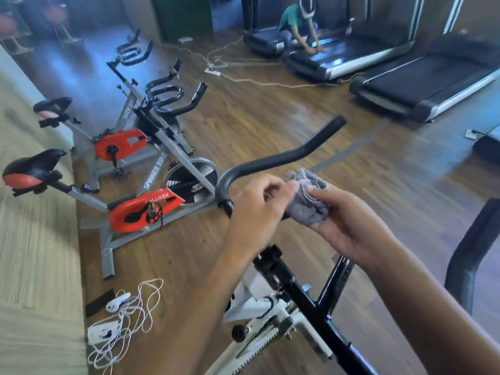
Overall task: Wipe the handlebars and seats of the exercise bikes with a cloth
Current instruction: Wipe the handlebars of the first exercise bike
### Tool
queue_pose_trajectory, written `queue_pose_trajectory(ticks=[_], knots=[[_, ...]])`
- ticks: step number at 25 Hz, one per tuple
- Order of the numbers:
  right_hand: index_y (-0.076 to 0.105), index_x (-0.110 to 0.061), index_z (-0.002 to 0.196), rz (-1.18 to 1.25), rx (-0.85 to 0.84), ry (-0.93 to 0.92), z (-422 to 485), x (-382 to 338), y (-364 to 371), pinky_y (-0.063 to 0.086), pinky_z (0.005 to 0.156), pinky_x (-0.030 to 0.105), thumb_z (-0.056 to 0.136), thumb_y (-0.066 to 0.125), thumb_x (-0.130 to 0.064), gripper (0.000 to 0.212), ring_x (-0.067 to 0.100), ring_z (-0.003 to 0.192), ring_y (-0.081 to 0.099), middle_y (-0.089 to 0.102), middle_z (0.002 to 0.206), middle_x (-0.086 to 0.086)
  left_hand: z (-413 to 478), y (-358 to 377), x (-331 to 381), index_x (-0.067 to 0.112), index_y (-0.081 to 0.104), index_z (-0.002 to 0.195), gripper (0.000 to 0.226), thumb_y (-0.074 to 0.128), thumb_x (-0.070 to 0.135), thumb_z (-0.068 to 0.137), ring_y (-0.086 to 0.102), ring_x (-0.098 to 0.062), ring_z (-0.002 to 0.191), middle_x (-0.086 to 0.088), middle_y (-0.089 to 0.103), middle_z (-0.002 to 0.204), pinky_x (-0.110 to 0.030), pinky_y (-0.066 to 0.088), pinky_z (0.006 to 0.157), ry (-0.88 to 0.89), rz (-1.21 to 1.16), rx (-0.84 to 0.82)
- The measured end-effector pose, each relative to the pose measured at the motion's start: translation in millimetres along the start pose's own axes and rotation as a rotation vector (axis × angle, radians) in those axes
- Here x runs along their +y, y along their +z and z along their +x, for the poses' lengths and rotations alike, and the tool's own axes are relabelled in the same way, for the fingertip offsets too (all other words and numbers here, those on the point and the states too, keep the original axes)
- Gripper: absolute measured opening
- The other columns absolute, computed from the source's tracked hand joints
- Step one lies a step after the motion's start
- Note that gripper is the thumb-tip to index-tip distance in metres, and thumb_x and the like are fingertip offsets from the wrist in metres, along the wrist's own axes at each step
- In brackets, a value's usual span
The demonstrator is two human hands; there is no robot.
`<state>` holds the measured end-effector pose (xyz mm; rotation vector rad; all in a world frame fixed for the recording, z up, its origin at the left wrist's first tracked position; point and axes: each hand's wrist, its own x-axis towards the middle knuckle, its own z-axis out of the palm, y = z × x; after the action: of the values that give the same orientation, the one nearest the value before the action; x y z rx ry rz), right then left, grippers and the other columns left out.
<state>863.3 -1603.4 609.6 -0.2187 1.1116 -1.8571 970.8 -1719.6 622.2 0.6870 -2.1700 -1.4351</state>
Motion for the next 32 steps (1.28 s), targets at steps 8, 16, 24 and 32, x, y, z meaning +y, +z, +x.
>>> queue_pose_trajectory(ticks=[8,16,24,32], knots=[[0.054,0.003,0.137,0.230,0.057,-0.023,1,-23,21,0.039,0.114,0.045,0.104,0.043,-0.021,0.042,0.034,0.128,0.057,0.064,0.130,0.020,27,8,9,0.031,0.067,0.111,0.046,0.083,0.043,0.068,0.056,-0.007,0.103,0.014,0.056,0.104,-0.021,0.043,0.088,0.149,0.113,-0.040],[0.051,-0.013,0.135,0.137,0.148,-0.084,-2,-33,4,0.052,0.100,0.047,0.084,0.066,-0.055,0.068,0.030,0.112,0.068,0.064,0.129,0.016,51,-10,25,0.013,0.066,0.096,0.009,0.058,0.010,0.098,0.068,-0.014,0.082,0.000,0.071,0.086,-0.030,0.054,0.073,-0.128,-0.600,0.017],[0.064,-0.018,0.126,-0.459,0.031,-0.218,-1,-46,20,0.056,0.091,0.039,0.078,0.074,-0.037,0.052,0.016,0.096,0.072,0.075,0.111,0.005,64,-20,44,0.009,0.060,0.098,0.008,0.057,0.003,0.096,0.071,-0.017,0.080,-0.006,0.072,0.087,-0.035,0.058,0.075,-0.137,-0.760,-0.054],[0.066,-0.002,0.111,-0.296,-0.007,-0.361,13,-63,26,0.057,0.074,0.027,0.086,0.071,-0.008,0.026,0.016,0.083,0.070,0.073,0.094,0.007,67,-16,44,0.010,0.061,0.108,0.039,0.081,0.003,0.075,0.068,-0.026,0.100,-0.012,0.071,0.105,-0.039,0.056,0.088,-0.080,-0.590,-0.037]])
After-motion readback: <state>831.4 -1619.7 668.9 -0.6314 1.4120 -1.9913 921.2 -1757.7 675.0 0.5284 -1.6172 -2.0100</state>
